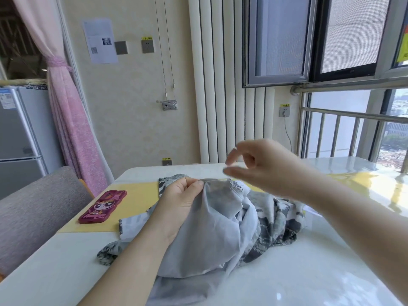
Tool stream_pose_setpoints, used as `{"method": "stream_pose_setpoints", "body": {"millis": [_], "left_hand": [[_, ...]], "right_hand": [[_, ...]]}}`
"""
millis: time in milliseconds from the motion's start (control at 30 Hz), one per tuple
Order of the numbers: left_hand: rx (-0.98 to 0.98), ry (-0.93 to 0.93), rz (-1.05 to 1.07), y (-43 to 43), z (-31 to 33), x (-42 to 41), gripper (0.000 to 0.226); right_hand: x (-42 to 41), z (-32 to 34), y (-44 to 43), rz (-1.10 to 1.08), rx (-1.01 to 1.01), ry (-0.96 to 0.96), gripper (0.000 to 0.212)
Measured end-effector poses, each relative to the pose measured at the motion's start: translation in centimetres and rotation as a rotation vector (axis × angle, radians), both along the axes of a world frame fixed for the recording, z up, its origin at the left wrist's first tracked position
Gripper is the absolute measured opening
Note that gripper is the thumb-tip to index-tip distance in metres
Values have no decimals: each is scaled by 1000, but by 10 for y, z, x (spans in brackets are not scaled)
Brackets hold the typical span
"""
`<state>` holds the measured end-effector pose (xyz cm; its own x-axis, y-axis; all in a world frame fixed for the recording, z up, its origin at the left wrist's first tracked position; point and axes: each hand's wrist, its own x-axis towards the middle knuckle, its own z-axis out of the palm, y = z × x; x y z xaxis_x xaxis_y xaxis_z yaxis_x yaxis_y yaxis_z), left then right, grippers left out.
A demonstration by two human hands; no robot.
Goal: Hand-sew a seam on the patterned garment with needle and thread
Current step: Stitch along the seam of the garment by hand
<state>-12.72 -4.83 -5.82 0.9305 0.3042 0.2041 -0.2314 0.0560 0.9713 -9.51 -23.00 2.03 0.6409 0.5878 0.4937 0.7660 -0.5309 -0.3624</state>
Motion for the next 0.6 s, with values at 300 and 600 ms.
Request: {"method": "stream_pose_setpoints", "body": {"millis": [300, 600], "left_hand": [[-26, 55, 3, 3, 0, 3, 17], [-64, 80, -15, 0, 4, 7, 21]], "right_hand": [[-3, 6, -5, 72, -17, 190, 35], [-26, 11, 14, 821, 522, 1291, 31]]}}
